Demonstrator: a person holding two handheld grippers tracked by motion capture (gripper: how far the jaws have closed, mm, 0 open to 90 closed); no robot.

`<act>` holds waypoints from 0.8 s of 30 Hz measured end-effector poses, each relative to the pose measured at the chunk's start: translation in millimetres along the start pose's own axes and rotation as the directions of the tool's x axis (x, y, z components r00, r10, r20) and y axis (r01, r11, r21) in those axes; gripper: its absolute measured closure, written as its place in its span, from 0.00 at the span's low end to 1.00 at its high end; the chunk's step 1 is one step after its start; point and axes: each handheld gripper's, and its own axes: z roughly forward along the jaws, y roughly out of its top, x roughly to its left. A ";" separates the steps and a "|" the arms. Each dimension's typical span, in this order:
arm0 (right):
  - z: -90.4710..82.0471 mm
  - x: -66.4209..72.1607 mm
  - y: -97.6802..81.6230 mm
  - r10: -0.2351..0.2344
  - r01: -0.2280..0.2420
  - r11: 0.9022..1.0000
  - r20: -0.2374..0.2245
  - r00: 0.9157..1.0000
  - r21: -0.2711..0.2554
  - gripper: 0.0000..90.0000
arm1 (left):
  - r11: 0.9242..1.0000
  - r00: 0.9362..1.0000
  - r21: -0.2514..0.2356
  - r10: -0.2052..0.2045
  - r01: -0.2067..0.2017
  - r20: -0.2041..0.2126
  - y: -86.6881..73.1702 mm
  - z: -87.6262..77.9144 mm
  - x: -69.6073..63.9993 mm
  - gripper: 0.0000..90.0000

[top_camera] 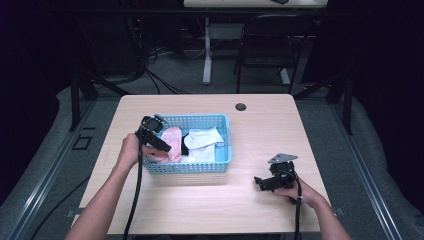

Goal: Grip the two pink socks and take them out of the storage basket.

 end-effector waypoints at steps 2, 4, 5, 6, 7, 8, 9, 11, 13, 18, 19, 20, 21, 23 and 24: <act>-0.1 0.1 0.1 0.001 -0.001 1.000 0.000 1.000 0.002 0.00 | 1.000 1.000 0.010 -0.002 0.002 0.000 -0.1 1.9 -0.3 0.37; -0.1 0.1 0.0 0.001 -0.001 1.000 0.000 1.000 0.001 0.00 | 1.000 1.000 0.020 -0.008 0.008 -0.003 -0.2 5.2 -0.2 0.42; -0.1 0.1 0.0 0.001 -0.001 1.000 0.000 1.000 0.001 0.00 | 1.000 1.000 0.026 -0.010 0.010 -0.002 -0.3 6.9 0.0 0.42; 0.1 0.0 0.0 0.000 0.000 1.000 0.000 1.000 -0.001 0.00 | 0.999 1.000 0.036 -0.014 0.015 -0.004 -0.1 7.8 0.5 0.45; -0.1 0.1 0.1 0.001 -0.001 1.000 0.000 1.000 0.002 0.00 | 0.999 1.000 0.044 -0.018 0.018 -0.008 0.1 8.7 1.0 0.48; -0.2 0.1 0.1 0.001 -0.001 1.000 0.000 1.000 0.002 0.00 | 0.998 1.000 0.049 -0.027 0.027 -0.003 0.0 10.1 1.2 0.51; -0.2 0.1 0.1 0.001 -0.001 1.000 0.001 1.000 0.003 0.00 | 0.997 0.999 0.073 -0.034 0.034 0.003 0.1 12.1 1.8 0.57; -0.1 0.1 0.0 0.001 -0.001 1.000 0.000 1.000 0.001 0.00 | 0.995 0.999 0.087 -0.037 0.037 0.004 0.0 14.0 2.1 0.60; -0.1 0.1 0.0 0.001 -0.001 1.000 0.001 1.000 0.001 0.00 | 0.991 0.999 0.124 -0.053 0.051 0.009 0.1 18.3 1.9 0.65; -0.2 0.1 0.0 0.001 -0.001 1.000 0.001 1.000 0.001 0.00 | 0.988 0.999 0.147 -0.054 0.053 0.000 0.6 20.7 2.0 0.75; -0.2 0.2 0.0 0.001 -0.001 1.000 0.001 1.000 0.001 0.00 | 0.988 0.998 0.145 -0.056 0.056 0.001 0.6 20.4 2.0 0.83; -0.2 0.2 0.0 0.001 -0.001 1.000 0.001 1.000 0.001 0.00 | 0.988 0.998 0.145 -0.056 0.056 0.001 0.6 20.4 2.0 0.86; -0.2 0.2 0.0 0.001 -0.001 1.000 0.001 1.000 0.001 0.00 | 0.988 0.999 0.144 -0.051 0.050 0.007 0.6 19.4 2.4 0.89; -0.2 0.1 -0.1 0.001 -0.001 1.000 0.001 1.000 0.000 0.00 | 0.988 0.999 0.149 -0.051 0.048 0.012 0.9 18.4 2.6 0.93; -0.2 0.1 -0.1 0.001 -0.001 1.000 0.001 1.000 0.000 0.00 | 0.989 0.998 0.140 -0.055 0.050 0.030 1.4 15.3 3.2 0.94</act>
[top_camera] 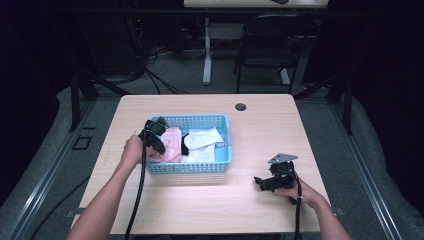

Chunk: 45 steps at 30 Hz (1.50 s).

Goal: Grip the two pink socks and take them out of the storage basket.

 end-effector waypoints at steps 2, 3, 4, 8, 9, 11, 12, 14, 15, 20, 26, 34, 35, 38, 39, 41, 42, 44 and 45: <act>0.0 0.0 0.0 0.000 0.000 1.000 0.000 1.000 0.000 0.00 | 1.000 1.000 -0.005 0.002 -0.002 0.005 0.2 -2.6 0.3 0.94; 0.0 0.0 0.0 0.000 0.000 1.000 0.000 1.000 0.000 0.00 | 1.000 1.000 -0.014 0.005 -0.004 0.011 0.5 -5.4 0.5 0.94; 0.0 0.0 0.0 0.000 0.000 1.000 0.000 1.000 0.000 0.00 | 0.999 1.000 -0.029 0.017 -0.017 0.013 1.4 -12.3 0.6 0.94; -0.1 0.0 0.0 0.000 0.000 1.000 0.000 1.000 0.000 0.00 | 0.998 0.999 -0.051 0.026 -0.025 0.021 2.6 -23.2 -0.1 0.94; -0.1 0.0 0.0 0.000 0.000 1.000 0.000 1.000 0.000 0.00 | 0.998 0.999 -0.058 0.029 -0.027 0.021 3.1 -26.8 -0.4 0.94; -0.1 0.0 0.0 0.000 0.000 1.000 0.000 1.000 0.000 0.00 | 0.997 0.999 -0.068 0.040 -0.038 0.018 4.3 -33.6 -0.9 0.95; -0.1 0.1 0.0 0.000 0.000 1.000 0.001 1.000 0.000 0.00 | 0.997 0.999 -0.070 0.046 -0.044 0.023 4.9 -37.1 -1.1 0.95; -0.1 0.0 0.0 0.000 0.000 1.000 0.001 1.000 0.000 0.00 | 0.996 0.998 -0.067 0.053 -0.051 0.031 6.2 -41.8 -1.0 0.95; -0.1 0.0 0.0 0.000 0.000 1.000 0.001 1.000 0.000 0.00 | 0.996 0.998 -0.071 0.057 -0.055 0.029 6.7 -43.7 -1.4 0.95; -0.1 0.1 -0.1 0.000 0.000 1.000 0.000 1.000 0.000 0.00 | 0.995 0.997 -0.065 0.072 -0.071 0.024 10.2 -52.8 -1.8 0.94; -0.1 0.1 -0.1 0.000 0.000 1.000 0.000 1.000 0.000 0.00 | 0.992 0.996 -0.084 0.092 -0.090 0.019 15.5 -67.0 -5.0 0.94; -0.1 0.1 -0.1 0.000 0.000 1.000 0.000 1.000 0.000 0.00 | 0.989 0.994 -0.101 0.112 -0.111 0.013 19.7 -84.1 -8.1 0.94; -0.1 0.1 -0.1 0.000 0.000 1.000 0.000 1.000 0.000 0.00 | 0.988 0.993 -0.101 0.115 -0.114 0.009 20.2 -86.7 -8.5 0.94; -0.1 0.1 -0.1 0.000 0.000 1.000 0.000 1.000 0.000 0.00 | 0.987 0.992 -0.106 0.124 -0.123 0.001 22.1 -93.5 -8.7 0.94; -0.1 0.1 -0.1 0.000 0.000 1.000 0.000 1.000 0.000 0.00 | 0.986 0.992 -0.107 0.125 -0.124 -0.001 22.7 -96.4 -9.0 0.94; -0.1 0.1 -0.1 0.001 -0.001 1.000 0.000 1.000 0.000 0.00 | 0.985 0.991 -0.109 0.130 -0.130 -0.007 23.7 -100.3 -9.2 0.94; -0.2 0.1 -0.1 0.001 -0.001 1.000 0.000 1.000 0.000 0.00 | 0.985 0.991 -0.108 0.135 -0.135 -0.009 24.3 -103.0 -9.2 0.94; -0.1 0.1 -0.1 0.001 -0.001 1.000 0.000 1.000 0.000 0.00 | 0.984 0.990 -0.112 0.137 -0.138 -0.008 24.8 -106.8 -9.1 0.94; -0.2 0.1 -0.1 0.001 -0.001 1.000 0.000 1.000 0.001 0.00 | 0.983 0.990 -0.117 0.140 -0.141 -0.011 25.4 -110.8 -9.1 0.95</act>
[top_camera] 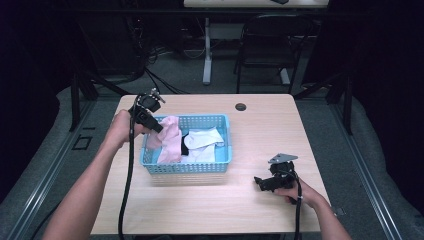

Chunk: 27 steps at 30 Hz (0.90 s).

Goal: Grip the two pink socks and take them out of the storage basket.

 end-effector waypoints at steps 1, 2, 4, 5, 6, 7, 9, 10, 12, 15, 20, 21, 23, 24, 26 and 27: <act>0.0 0.0 0.0 0.000 0.000 1.000 0.000 1.000 0.000 0.00 | 1.000 1.000 0.000 0.000 0.000 0.000 0.0 0.0 0.0 0.94; 0.0 0.0 0.0 0.000 0.000 1.000 0.000 1.000 0.000 0.00 | 1.000 1.000 -0.003 -0.001 0.001 0.000 0.4 -2.0 -0.1 0.94; 0.0 0.0 0.0 0.000 0.000 1.000 0.000 1.000 0.000 0.00 | 1.000 1.000 -0.001 0.010 -0.010 -0.007 1.9 -9.0 0.0 0.95; 0.0 0.0 0.0 0.000 0.000 1.000 0.000 1.000 0.000 0.00 | 1.000 1.000 -0.001 0.010 -0.010 -0.007 1.9 -9.0 0.0 0.95; 0.0 0.0 0.0 0.000 0.000 1.000 0.000 1.000 0.000 0.00 | 1.000 1.000 -0.006 0.011 -0.011 -0.007 2.2 -11.3 -0.1 0.95; 0.0 0.0 0.0 0.000 0.000 1.000 -0.001 1.000 -0.001 0.00 | 1.000 1.000 -0.014 0.011 -0.012 -0.013 2.5 -14.5 -0.1 0.95; 0.0 0.0 0.0 0.000 0.000 1.000 -0.001 1.000 -0.001 0.00 | 1.000 1.000 -0.018 0.012 -0.012 -0.018 2.8 -20.0 -0.1 0.95; 0.0 0.0 0.0 0.000 0.000 1.000 0.000 1.000 0.000 0.00 | 1.000 1.000 -0.024 0.015 -0.015 -0.019 2.7 -24.8 0.0 0.95; -0.1 0.0 0.0 0.000 0.000 1.000 0.000 1.000 0.000 0.00 | 0.999 1.000 -0.028 0.017 -0.018 -0.022 2.6 -26.9 -0.1 0.95; -0.1 0.0 0.0 -0.001 0.001 1.000 0.001 1.000 0.001 0.00 | 0.999 0.999 -0.040 0.018 -0.019 -0.029 2.5 -36.3 0.6 0.95; -0.3 -0.1 0.0 -0.002 0.002 1.000 0.001 1.000 0.003 0.00 | 0.998 0.999 -0.058 0.015 -0.017 -0.032 1.8 -44.8 1.4 0.95; -0.3 -0.1 0.0 -0.002 0.002 1.000 0.001 1.000 0.003 0.00 | 0.998 0.999 -0.060 0.014 -0.016 -0.032 1.4 -47.1 2.1 0.95; -0.2 -0.1 0.0 -0.002 0.002 1.000 0.001 1.000 0.003 0.00 | 0.998 0.999 -0.063 0.012 -0.014 -0.043 0.1 -51.9 3.9 0.95; -0.3 -0.1 0.0 -0.002 0.002 1.000 0.001 1.000 0.003 0.00 | 0.998 0.999 -0.068 0.006 -0.009 -0.044 -0.8 -53.7 5.0 0.94; -0.3 -0.1 0.0 -0.003 0.003 1.000 0.001 1.000 0.003 0.00 | 0.997 0.999 -0.073 -0.004 0.001 -0.045 -2.9 -56.9 7.3 0.95; -0.2 -0.1 0.0 -0.003 0.003 1.000 0.001 1.000 0.003 0.00 | 0.997 0.999 -0.074 -0.008 0.004 -0.048 -4.3 -58.7 8.8 0.94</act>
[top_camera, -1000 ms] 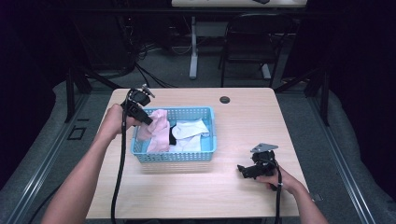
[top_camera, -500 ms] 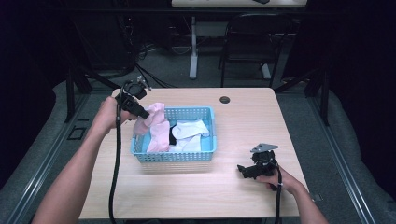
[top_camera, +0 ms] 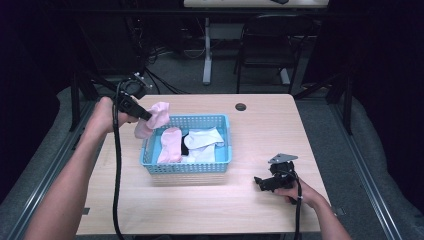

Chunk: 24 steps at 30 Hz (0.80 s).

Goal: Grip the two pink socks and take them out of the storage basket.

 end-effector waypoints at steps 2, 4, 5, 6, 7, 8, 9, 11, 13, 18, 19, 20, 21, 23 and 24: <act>0.0 0.0 0.0 0.000 0.000 1.000 0.000 1.000 0.001 0.00 | 1.000 1.000 -0.006 -0.007 0.007 -0.004 -3.0 -3.3 3.5 0.94; 0.0 0.0 0.0 0.000 0.000 1.000 0.000 1.000 0.000 0.00 | 1.000 1.000 -0.007 -0.014 0.014 -0.007 -6.5 -6.5 7.0 0.94; 0.0 0.0 0.0 0.000 0.000 1.000 0.000 1.000 0.000 0.00 | 1.000 1.000 -0.010 -0.019 0.019 -0.009 -8.6 -7.8 8.9 0.94; 0.0 0.0 0.0 0.000 0.000 1.000 0.000 1.000 0.000 0.00 | 1.000 1.000 -0.010 -0.025 0.025 -0.010 -10.6 -9.3 11.0 0.94; 0.1 0.1 0.0 0.002 -0.002 1.000 -0.001 1.000 -0.002 0.00 | 0.999 0.999 -0.009 -0.031 0.031 -0.014 -12.8 -10.8 13.1 0.94; 0.1 0.2 0.0 0.002 -0.002 1.000 0.000 1.000 -0.002 0.00 | 0.999 0.999 -0.011 -0.037 0.037 -0.016 -14.9 -12.2 15.6 0.94; 0.1 0.1 0.0 0.002 -0.002 1.000 -0.001 1.000 -0.002 0.00 | 0.999 0.999 -0.013 -0.044 0.044 -0.019 -17.0 -13.8 18.2 0.94; 0.2 0.2 0.0 0.003 -0.003 1.000 -0.001 1.000 -0.003 0.00 | 0.998 0.998 -0.015 -0.058 0.057 -0.027 -21.5 -16.4 23.1 0.94; 0.2 0.2 0.0 0.003 -0.003 1.000 -0.001 1.000 -0.003 0.00 | 0.997 0.997 -0.019 -0.073 0.072 -0.035 -27.2 -18.9 28.8 0.94; 0.2 0.2 0.0 0.003 -0.003 1.000 -0.001 1.000 -0.003 0.00 | 0.993 0.992 -0.025 -0.114 0.113 -0.054 -41.6 -22.8 42.0 0.94; 0.2 0.2 0.0 0.003 -0.003 1.000 -0.001 1.000 -0.003 0.00 | 0.992 0.991 -0.024 -0.123 0.121 -0.057 -44.5 -23.2 44.6 0.94; 0.2 0.2 0.0 0.003 -0.003 1.000 0.000 1.000 -0.003 0.00 | 0.991 0.990 -0.023 -0.130 0.129 -0.055 -46.7 -23.5 46.5 0.94; 0.2 0.2 0.0 0.003 -0.003 1.000 -0.001 1.000 -0.003 0.00 | 0.990 0.989 -0.025 -0.137 0.136 -0.057 -50.2 -23.9 49.2 0.94; 0.2 0.2 0.0 0.003 -0.003 1.000 -0.001 1.000 -0.004 0.00 | 0.989 0.987 -0.023 -0.150 0.149 -0.062 -55.3 -23.7 52.7 0.94; 0.2 0.2 0.0 0.003 -0.003 1.000 -0.001 1.000 -0.003 0.00 | 0.988 0.986 -0.019 -0.153 0.152 -0.064 -57.6 -23.1 54.2 0.94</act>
